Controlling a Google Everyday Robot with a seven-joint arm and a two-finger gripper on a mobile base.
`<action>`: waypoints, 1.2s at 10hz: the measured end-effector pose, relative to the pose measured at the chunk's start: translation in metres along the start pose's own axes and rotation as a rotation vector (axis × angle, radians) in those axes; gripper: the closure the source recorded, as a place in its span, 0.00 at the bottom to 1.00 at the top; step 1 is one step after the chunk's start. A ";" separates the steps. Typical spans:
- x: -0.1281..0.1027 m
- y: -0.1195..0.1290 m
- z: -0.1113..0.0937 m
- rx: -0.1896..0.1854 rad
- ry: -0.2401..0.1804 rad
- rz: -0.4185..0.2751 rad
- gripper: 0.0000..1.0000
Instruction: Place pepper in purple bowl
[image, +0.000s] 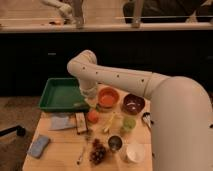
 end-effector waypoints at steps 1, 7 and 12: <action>0.000 0.002 -0.001 0.003 0.007 0.008 1.00; -0.041 0.054 -0.002 0.037 0.072 0.149 1.00; -0.082 0.093 0.010 0.083 0.115 0.267 1.00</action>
